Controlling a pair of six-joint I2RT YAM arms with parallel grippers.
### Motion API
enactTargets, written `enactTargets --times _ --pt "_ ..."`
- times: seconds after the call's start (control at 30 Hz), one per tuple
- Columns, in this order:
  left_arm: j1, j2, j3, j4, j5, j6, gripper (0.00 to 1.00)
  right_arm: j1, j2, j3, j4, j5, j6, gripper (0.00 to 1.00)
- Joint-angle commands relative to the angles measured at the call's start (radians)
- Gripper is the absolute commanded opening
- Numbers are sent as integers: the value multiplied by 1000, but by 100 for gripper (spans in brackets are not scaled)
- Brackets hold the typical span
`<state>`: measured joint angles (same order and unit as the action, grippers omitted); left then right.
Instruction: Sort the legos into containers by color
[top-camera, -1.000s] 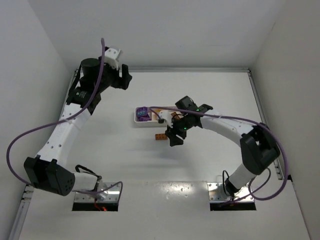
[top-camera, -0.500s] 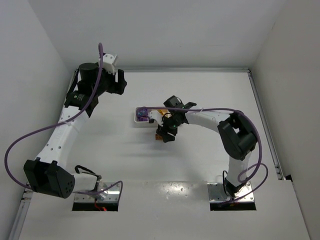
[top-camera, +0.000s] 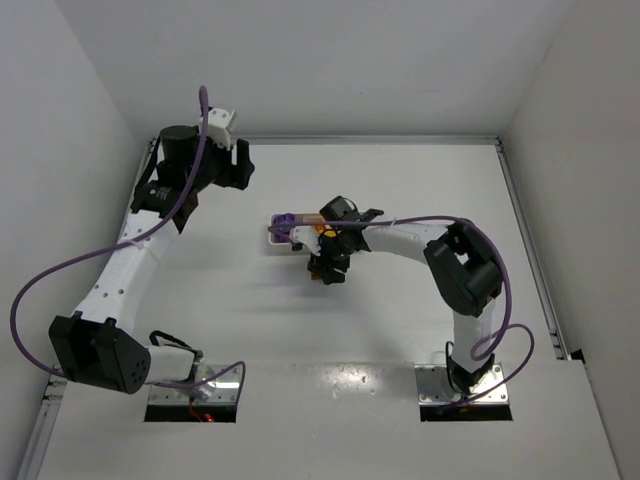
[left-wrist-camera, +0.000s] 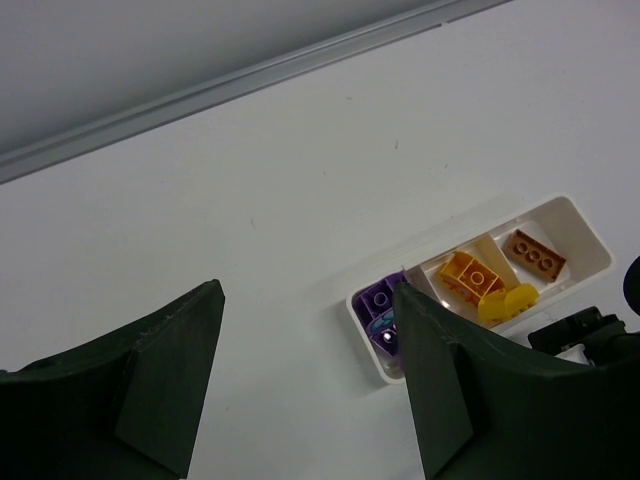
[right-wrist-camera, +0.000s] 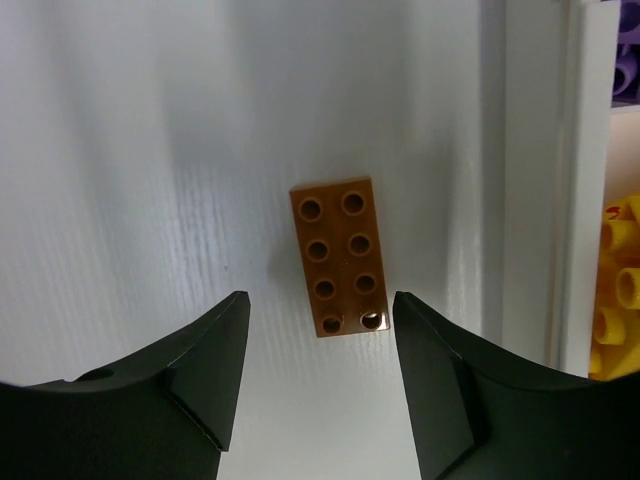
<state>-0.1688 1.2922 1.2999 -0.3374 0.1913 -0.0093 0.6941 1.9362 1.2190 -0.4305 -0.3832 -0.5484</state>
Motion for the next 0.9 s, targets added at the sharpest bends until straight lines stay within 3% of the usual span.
enactTargets --times 0.0,0.4,0.5,0.53,0.63,0.87 --pt "6 4 27 14 2 -14 75 12 12 42 55 18 1 60" --pt "6 13 27 23 11 -14 75 42 90 83 -22 7 -28 59" --pt "6 13 18 23 11 -14 75 42 90 83 -33 -2 -38 47" --pt "6 13 18 23 11 -14 75 42 90 73 -33 -2 -38 36" --pt "6 13 18 23 11 -14 75 53 64 59 -54 -11 -38 19" --pt "6 4 -1 32 11 -14 75 93 -153 -55 -61 -29 22 12"
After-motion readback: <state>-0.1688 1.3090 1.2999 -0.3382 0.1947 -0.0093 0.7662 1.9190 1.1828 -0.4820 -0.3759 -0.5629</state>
